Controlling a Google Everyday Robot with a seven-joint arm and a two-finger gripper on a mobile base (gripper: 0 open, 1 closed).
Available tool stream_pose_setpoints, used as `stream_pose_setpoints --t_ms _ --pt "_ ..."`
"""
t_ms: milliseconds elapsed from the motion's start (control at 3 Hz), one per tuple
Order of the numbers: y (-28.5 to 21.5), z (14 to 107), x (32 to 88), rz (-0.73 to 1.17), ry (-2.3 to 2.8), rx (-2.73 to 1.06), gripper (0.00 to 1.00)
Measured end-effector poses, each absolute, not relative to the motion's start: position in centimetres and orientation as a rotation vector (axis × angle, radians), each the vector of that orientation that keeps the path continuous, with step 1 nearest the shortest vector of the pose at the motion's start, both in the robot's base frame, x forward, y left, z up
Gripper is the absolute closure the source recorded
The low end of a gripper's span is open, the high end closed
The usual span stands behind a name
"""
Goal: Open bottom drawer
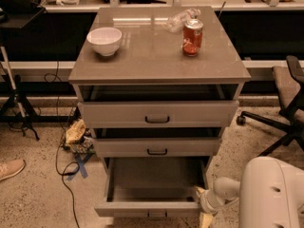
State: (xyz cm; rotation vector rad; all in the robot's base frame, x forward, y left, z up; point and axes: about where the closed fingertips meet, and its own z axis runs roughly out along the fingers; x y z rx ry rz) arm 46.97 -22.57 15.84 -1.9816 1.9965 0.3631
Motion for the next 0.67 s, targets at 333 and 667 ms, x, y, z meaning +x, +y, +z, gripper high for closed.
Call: stream_pose_setpoints --t_ms 333,667 --pt "-23.1 17.6 46.8 0.411 1.933 -1.981 0.0" --pt "-25.3 23.3 46.9 0.342 1.854 -1.941 0.0"
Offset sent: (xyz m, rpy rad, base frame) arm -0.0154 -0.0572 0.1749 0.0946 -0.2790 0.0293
